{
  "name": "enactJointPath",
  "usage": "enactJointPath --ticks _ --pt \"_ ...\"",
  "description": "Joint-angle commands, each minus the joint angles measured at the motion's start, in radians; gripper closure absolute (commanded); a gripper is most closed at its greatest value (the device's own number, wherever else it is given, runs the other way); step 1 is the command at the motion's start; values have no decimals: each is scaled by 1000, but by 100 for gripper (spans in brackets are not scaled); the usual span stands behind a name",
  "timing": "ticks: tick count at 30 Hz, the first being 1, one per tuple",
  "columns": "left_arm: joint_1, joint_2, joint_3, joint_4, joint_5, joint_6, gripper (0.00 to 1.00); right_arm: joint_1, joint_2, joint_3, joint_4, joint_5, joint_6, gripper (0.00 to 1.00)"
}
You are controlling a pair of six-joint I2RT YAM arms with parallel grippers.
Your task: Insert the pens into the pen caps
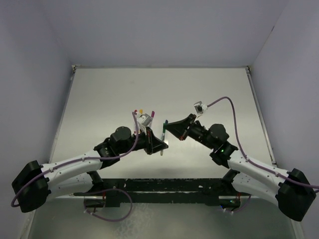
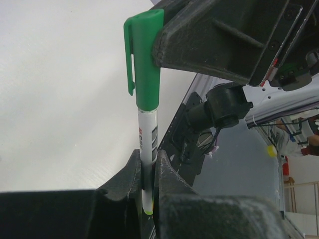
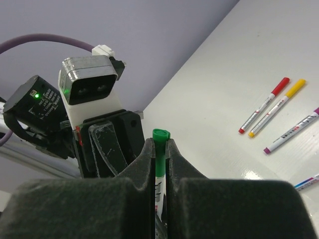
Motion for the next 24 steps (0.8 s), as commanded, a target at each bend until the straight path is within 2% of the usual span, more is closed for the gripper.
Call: enactJointPath --ticks 1,11,17,20,24 --pt "13 -1 69 197 -67 29 100 36 -13 -8 -193 -36 -50 100" --pt "35 -2 97 216 -107 47 100 108 24 29 -330 22 -89 100" --pt "132 5 132 214 -70 39 100 196 115 84 -452 114 -109 100" --pt "190 -1 136 216 -40 21 100 216 135 81 -459 139 -90 100" --pt "208 14 160 186 5 19 100 232 147 89 -460 180 -78 100"
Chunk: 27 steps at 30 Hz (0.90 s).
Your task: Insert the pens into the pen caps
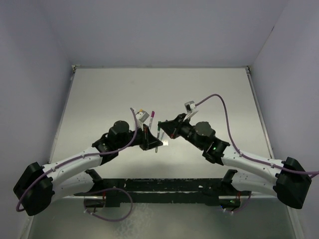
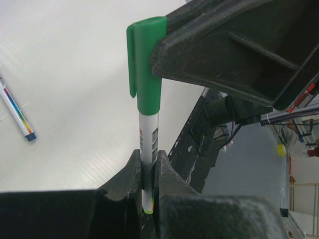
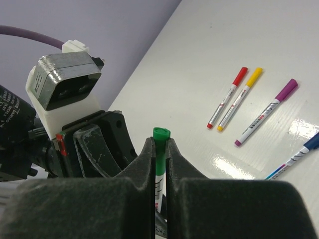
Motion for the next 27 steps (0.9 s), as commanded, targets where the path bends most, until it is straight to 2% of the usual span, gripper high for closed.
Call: enactJointPath --ticks 1,4,6,12,18,22,25,27 --pt "72 -1 155 265 -75 -10 100 79 35 -26 -266 -110 -3 100" --pt "70 27 153 242 -18 -20 100 79 29 35 -312 -41 -26 100" --pt "69 30 129 243 4 -40 96 79 28 75 -344 10 -38 100" --pt "70 -17 63 238 -9 -84 78 79 29 151 -404 130 -16 100" --pt "70 -26 76 194 -39 -79 58 79 29 170 -457 181 50 100" --pt "69 -22 85 168 -33 -64 50 78 0 158 -475 201 77 100" --pt "70 -29 81 133 -28 -54 42 75 -5 194 -545 276 72 100" --pt "70 -47 63 112 -31 -48 41 58 7 229 -612 334 79 100"
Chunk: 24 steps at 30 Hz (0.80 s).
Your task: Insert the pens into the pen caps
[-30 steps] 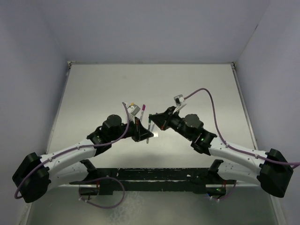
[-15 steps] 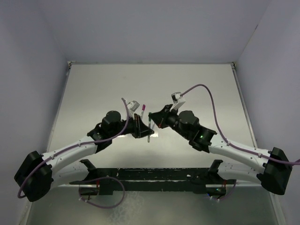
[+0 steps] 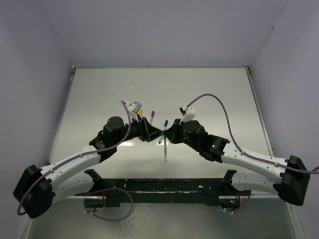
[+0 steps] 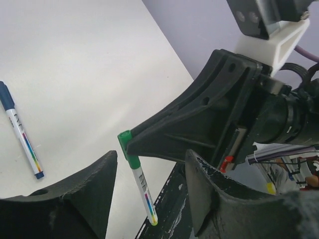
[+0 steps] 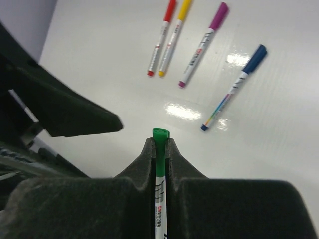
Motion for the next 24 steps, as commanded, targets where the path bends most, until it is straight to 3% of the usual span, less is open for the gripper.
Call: enactJointPath --ticks 1,5,16,24 --pt "8 -58 16 18 -22 25 40 -31 -2 88 -165 134 35 100" --pt "8 -143 -2 -110 -80 61 41 -136 26 101 -239 119 71 100" --pt "8 -265 -4 -391 -246 121 41 -329 245 145 -186 41 -9 100" --pt "8 -326 3 -545 -345 141 31 -408 439 234 -159 32 -41 100"
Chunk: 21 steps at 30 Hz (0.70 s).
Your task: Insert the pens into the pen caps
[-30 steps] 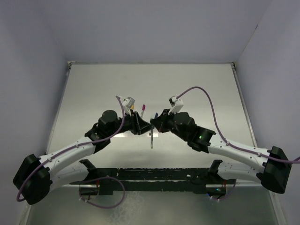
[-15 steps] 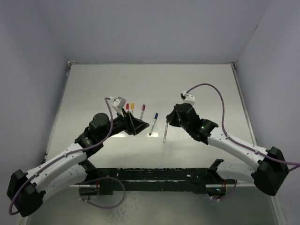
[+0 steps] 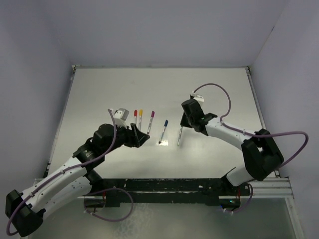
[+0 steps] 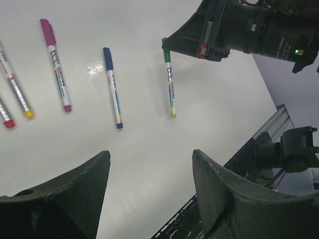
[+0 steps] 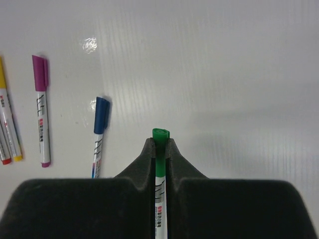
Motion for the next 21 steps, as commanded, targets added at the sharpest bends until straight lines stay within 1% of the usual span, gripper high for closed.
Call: enactJointPath --ticks 1,2,3,4,11,14,18,19,21 --pt "7 -29 14 -89 -79 24 29 -40 67 74 39 -15 -26 100" --pt "7 -31 17 -102 -87 22 21 -48 87 82 42 -20 -25 100" --pt "7 -34 20 -116 -93 19 3 -53 106 88 48 -23 -21 100" --pt "8 -36 23 -130 -104 14 0 -58 124 94 51 -27 -16 100" --pt "7 -53 56 -229 -170 15 1 -67 261 173 41 -39 4 99" --pt "7 -47 76 -273 -186 31 1 -67 287 195 30 -33 2 89" --pt "8 -43 96 -323 -215 44 1 -67 291 214 10 -11 1 71" --pt "7 -40 99 -328 -217 50 1 -67 286 218 3 -3 0 67" --pt "7 -37 102 -314 -202 66 1 -67 268 221 -3 13 -5 63"
